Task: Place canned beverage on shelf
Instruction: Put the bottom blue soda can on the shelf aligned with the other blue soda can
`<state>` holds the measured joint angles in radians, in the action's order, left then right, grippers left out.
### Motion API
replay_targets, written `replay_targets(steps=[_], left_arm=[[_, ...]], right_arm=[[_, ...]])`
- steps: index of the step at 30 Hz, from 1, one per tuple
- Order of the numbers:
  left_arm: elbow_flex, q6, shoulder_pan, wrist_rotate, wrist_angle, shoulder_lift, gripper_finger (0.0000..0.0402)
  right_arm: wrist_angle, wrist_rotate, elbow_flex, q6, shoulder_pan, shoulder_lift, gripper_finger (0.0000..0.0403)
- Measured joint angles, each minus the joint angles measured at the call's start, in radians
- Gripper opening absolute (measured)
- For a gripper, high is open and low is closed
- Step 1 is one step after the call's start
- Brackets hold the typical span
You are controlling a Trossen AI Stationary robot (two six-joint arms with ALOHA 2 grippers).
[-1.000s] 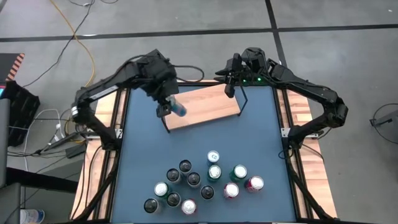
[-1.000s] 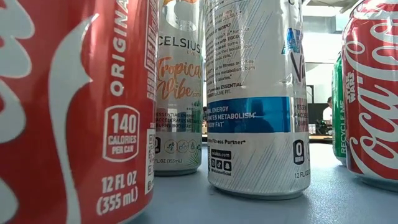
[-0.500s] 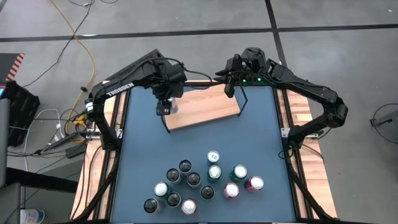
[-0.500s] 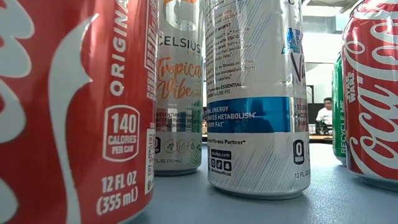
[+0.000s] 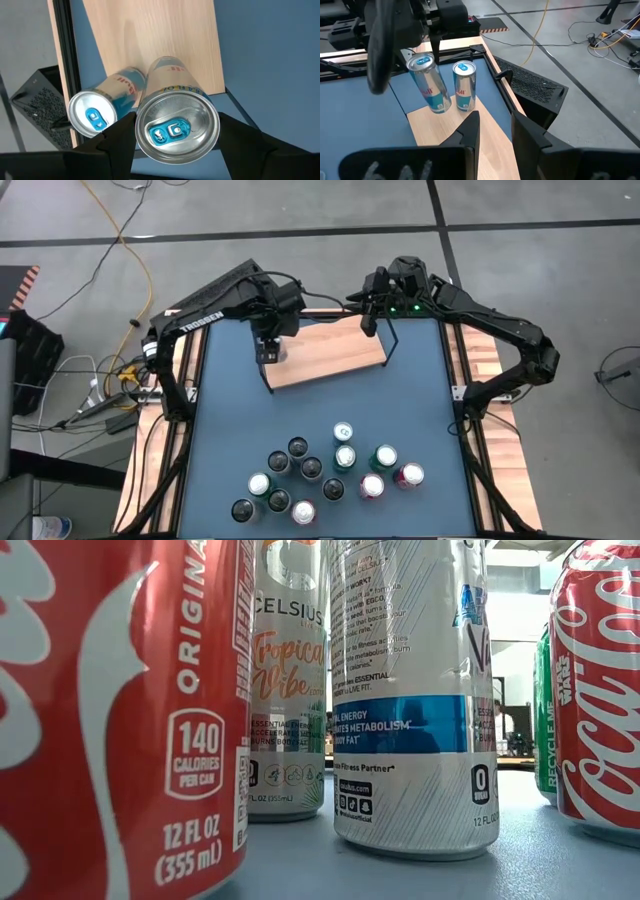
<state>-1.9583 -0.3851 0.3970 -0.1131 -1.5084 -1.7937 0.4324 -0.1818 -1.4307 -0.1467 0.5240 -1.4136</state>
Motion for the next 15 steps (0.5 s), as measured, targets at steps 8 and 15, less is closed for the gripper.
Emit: replay_targets(steps=[8, 15], left_arm=[[0.000, 0.006, -0.001, 0.034, -0.007, -0.028, 0.0224], [0.000, 0.005, 0.003, 0.058, -0.010, -0.026, 0.0224]], right_arm=[[0.001, 0.000, 0.000, -0.003, 0.000, 0.000, 0.0095], [0.006, 0.000, 0.000, -0.003, 0.000, 0.000, 0.0095]])
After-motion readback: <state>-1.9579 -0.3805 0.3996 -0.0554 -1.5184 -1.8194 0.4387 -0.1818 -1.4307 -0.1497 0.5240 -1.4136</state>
